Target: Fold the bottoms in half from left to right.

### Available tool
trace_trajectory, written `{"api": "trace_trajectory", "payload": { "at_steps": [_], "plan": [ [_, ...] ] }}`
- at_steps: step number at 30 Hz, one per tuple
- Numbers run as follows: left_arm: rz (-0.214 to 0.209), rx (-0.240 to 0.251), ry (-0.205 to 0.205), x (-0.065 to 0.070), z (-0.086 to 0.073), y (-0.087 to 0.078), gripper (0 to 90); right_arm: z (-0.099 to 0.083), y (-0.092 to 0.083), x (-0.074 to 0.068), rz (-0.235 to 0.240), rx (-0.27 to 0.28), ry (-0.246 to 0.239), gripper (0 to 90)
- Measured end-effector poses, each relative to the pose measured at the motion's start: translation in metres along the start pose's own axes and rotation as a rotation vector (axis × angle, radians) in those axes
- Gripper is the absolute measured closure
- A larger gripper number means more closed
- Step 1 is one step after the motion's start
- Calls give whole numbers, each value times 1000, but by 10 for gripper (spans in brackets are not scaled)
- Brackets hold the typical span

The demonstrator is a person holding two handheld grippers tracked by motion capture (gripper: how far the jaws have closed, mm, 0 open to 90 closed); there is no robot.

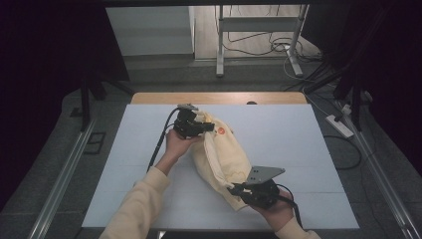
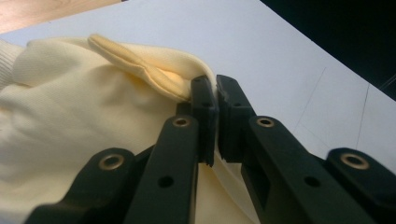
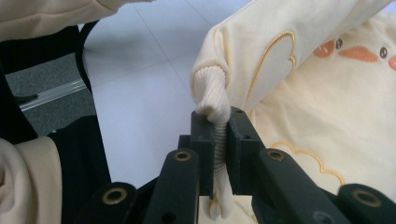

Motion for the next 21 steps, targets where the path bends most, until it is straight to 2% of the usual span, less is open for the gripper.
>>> {"api": "trace_trajectory", "payload": {
  "at_steps": [4, 21],
  "plan": [
    [-10, -10, 0, 3, -1, 7, 850, -7, -2, 4, -13, -26, 1, 821],
    [-6, -52, -8, 4, -7, 28, 847, -20, -14, 13, -40, -54, 26, 825]
  ]
}}
Point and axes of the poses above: each handheld gripper's, and its own axes: y roughly forward along the jaws, z roughly out of its top, x roughly to its right, the point moved 9 cm from there along y, roughly forward along the jaws, and after that the axes turned 10 degrees about x, right-handed, at the moved point
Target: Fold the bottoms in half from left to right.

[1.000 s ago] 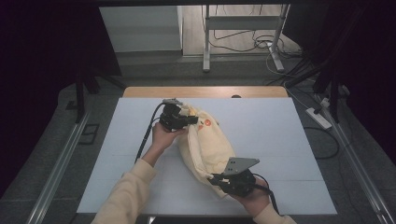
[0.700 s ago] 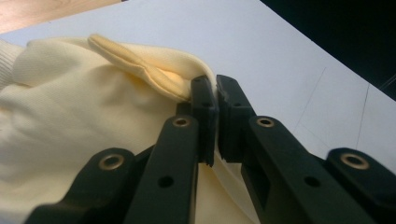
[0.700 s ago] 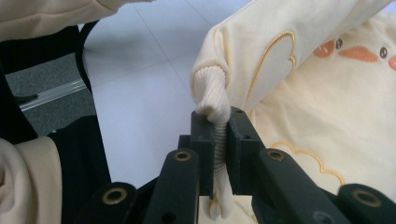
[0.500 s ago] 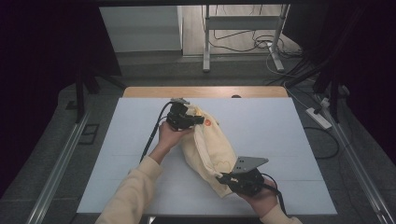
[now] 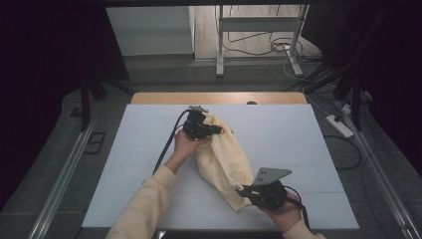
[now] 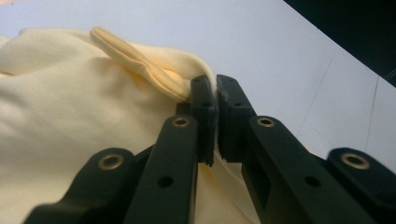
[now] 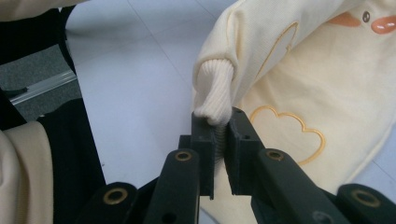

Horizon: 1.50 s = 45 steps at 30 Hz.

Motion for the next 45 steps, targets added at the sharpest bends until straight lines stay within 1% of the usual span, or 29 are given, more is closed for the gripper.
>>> {"api": "trace_trajectory", "payload": {
  "at_steps": [5, 13, 18, 25, 29, 37, 40, 45],
  "plan": [
    [3, -14, 6, 0, -3, 5, 848, -4, -2, 3, -5, -8, 12, 825],
    [5, -31, 1, 0, -6, 16, 845, -12, -6, 9, -19, -26, 32, 827],
    [10, -45, 0, -1, -9, 23, 845, -19, -7, 13, -25, -49, 47, 826],
    [14, -52, -3, -3, -11, 31, 842, -26, -8, 18, -35, -71, 67, 826],
    [16, -64, -5, -4, -14, 35, 840, -30, -8, 20, -34, -82, 79, 826],
    [21, -76, -4, -5, -18, 43, 838, -35, -9, 24, -44, -106, 80, 825],
    [18, -80, -5, -4, -19, 45, 832, -37, -8, 25, -43, -114, 90, 825],
    [17, -86, -4, -4, -20, 47, 816, -40, -7, 25, -41, -134, 89, 824]
  ]
}}
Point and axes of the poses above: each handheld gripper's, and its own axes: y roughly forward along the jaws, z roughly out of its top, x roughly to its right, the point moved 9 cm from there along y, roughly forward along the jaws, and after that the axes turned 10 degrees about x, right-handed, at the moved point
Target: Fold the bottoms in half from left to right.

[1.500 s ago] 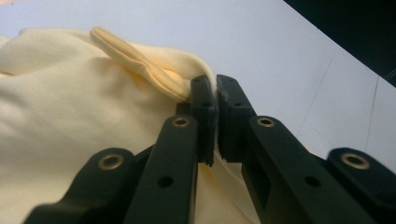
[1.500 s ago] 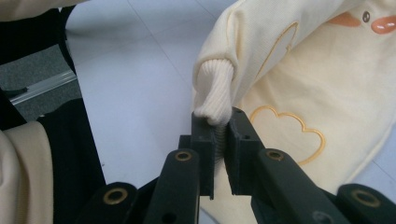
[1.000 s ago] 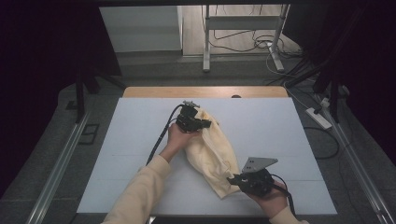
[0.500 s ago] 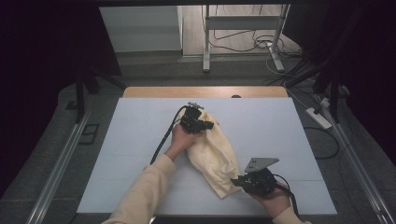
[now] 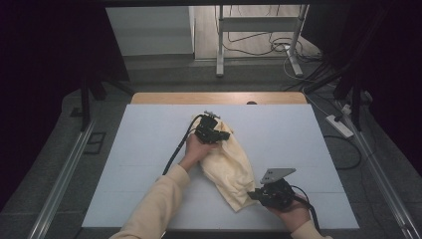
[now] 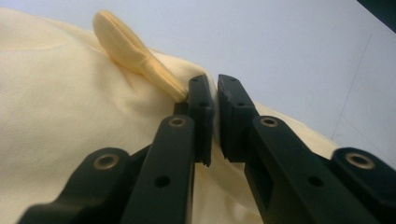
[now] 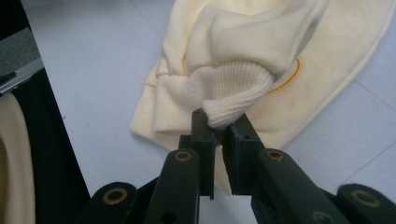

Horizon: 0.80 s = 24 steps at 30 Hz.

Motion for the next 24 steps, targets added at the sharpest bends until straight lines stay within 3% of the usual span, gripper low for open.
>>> {"api": "trace_trajectory", "payload": {
  "at_steps": [6, 13, 17, 24],
  "plan": [
    [0, 30, 19, 5, 7, -8, 709, -1, -1, 4, -18, 6, -11, 785],
    [16, 47, 53, 7, 13, -28, 412, 8, -6, 8, -63, 55, -10, 445],
    [24, 79, 65, 9, 13, -47, 372, 13, -12, 15, -101, 92, 4, 362],
    [35, 92, 83, 7, 1, -75, 352, 26, -20, 23, -114, 137, 27, 357]
  ]
}}
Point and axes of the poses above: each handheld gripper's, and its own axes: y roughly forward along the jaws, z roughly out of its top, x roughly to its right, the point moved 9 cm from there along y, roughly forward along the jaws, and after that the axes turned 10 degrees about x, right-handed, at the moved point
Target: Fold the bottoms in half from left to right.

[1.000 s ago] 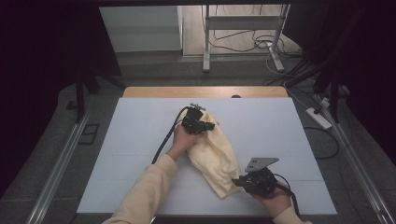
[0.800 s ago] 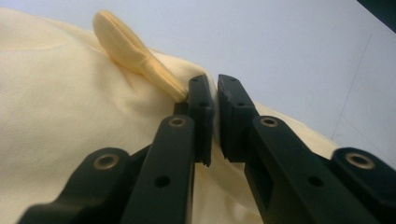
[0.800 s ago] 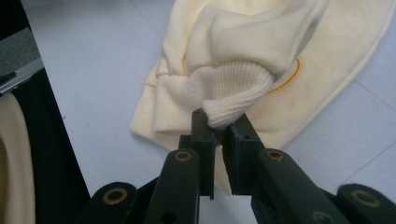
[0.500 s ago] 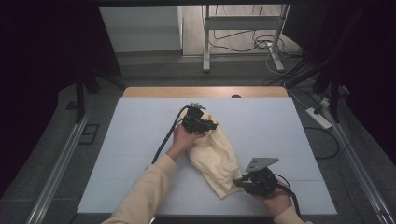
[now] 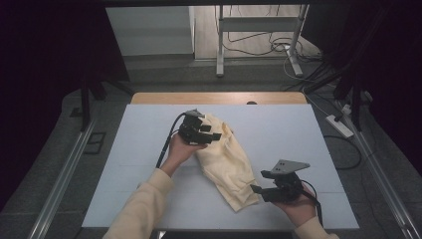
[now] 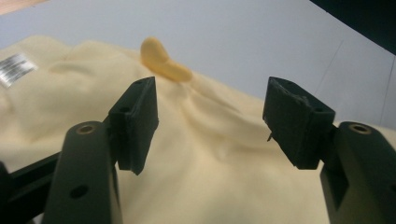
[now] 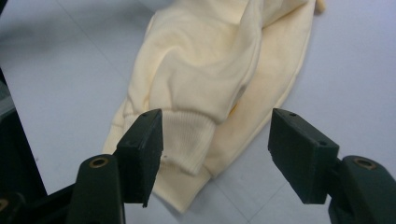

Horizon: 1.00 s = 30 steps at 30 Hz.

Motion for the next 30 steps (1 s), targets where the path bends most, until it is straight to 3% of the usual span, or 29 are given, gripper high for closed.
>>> {"api": "trace_trajectory", "payload": {
  "at_steps": [12, 17, 23, 27, 30],
  "plan": [
    [5, 23, 29, 9, -11, -37, 333, 22, 18, 15, -25, 15, 16, 365],
    [4, 12, 44, 12, -20, -43, 321, 28, 33, 23, -44, -1, 15, 369],
    [-4, 13, 19, 10, -31, -45, 315, 32, 52, 29, -41, -20, 18, 406],
    [-9, -2, 13, 10, -39, -44, 307, 35, 66, 32, -33, -33, 27, 454],
    [-6, -5, 7, 10, -42, -45, 301, 33, 73, 31, 1, -46, 41, 579]
  ]
}}
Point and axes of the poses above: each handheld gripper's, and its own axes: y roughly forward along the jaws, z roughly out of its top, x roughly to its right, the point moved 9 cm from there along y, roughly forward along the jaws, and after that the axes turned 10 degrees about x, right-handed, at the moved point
